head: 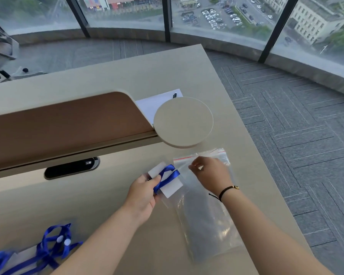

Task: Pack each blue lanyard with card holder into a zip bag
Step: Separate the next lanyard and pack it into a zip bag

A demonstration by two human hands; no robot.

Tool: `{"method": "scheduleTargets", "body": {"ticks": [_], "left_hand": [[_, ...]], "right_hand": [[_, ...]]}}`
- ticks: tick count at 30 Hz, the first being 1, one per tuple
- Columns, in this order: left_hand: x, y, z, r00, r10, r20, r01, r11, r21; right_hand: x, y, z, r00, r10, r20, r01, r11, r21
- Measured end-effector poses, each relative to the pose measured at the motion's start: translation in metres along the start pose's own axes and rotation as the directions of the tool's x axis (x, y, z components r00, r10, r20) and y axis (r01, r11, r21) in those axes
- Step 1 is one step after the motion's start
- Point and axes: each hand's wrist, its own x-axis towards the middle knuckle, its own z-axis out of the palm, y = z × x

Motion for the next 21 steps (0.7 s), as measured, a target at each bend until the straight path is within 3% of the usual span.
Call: {"method": "scheduleTargets", "body": {"ticks": [10,17,21], "left_hand": [[-0.091,0.016,-0.076,0.981,0.015,0.193,-0.011,1.0,-0.022],[-0.15,0.025,-0.139,0.949,0.013,0.314,0.025,0.993,-0.117],[-0.181,0.03,-0.177,0.942,0.065,0.329,-0.017,0.989,-0.147]], "right_hand": [[-0.117,-0.087,0.028,0.997,-0.06,-0.042,0.067,0.98,0.189],[-0.184,-0.156,0.058,0.992,-0.123,-0.006,0.123,0.977,0.177],[-0.223,-0.189,0.061,0.963,-0.261,0.065,0.247,0.954,0.171]]}}
